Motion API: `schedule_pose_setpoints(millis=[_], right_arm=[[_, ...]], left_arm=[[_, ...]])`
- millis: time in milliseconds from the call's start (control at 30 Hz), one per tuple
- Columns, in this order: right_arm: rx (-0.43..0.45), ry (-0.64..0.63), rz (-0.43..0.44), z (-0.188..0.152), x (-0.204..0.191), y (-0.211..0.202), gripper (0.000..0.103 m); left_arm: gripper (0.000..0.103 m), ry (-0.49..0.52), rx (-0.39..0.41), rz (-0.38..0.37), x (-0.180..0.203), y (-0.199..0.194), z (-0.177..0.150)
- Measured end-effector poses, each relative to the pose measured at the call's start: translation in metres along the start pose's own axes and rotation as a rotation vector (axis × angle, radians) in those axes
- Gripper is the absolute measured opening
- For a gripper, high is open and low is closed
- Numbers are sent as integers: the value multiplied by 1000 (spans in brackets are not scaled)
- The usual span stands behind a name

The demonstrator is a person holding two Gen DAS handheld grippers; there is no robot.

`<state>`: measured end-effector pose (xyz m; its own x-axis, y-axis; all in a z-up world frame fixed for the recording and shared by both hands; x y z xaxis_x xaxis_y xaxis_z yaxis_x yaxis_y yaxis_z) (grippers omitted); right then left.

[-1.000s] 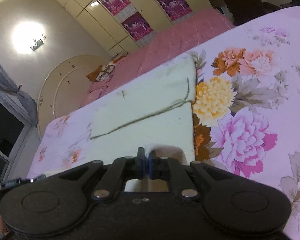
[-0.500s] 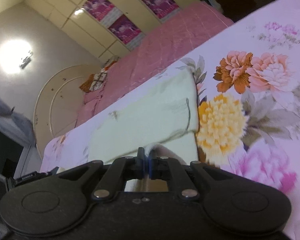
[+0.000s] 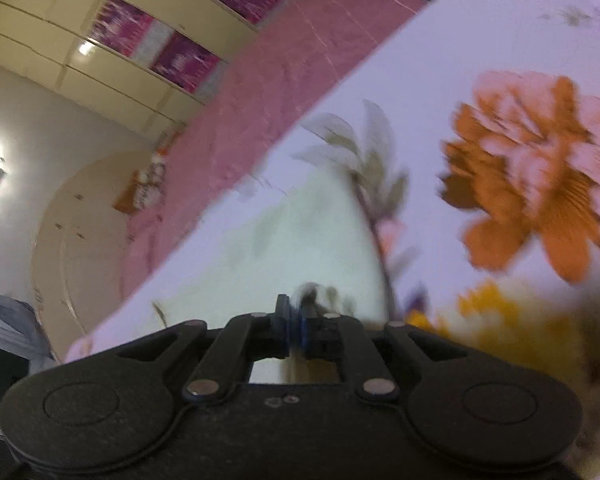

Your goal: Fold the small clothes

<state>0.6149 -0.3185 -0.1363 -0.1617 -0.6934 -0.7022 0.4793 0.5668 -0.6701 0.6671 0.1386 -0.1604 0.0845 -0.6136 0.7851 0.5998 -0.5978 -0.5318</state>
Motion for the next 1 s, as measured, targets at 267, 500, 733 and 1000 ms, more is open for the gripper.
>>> schedule_pose_setpoints(millis=[267,500,733,1000], right_arm=[[138,-65,-7,10,-4,-13,52],[107,-209,-107,-3,-8,-14,45],[73,-348,-196,-5,-30,-3,41],[54,-396,-236,-4,-35,11,30]], left_arm=[[3,83,14,0,3,-1,5],[31,125,-2,-12,3,-21,6],[84,245,88,66,9,-54,15],[69,647,-15,360,31,-19,15]])
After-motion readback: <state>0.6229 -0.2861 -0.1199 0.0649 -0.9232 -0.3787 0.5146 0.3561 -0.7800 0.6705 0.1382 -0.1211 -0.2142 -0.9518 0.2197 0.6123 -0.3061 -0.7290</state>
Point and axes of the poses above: each gripper's, at about its wrist camera, not at the fingertips, and y roughly the way its jaws point, x to its right, z to its top, the point moved 7 cm from there along y, roughly the way its jaws point, and after that the axes turned 10 degrees about -x, right-handed, at the moved point
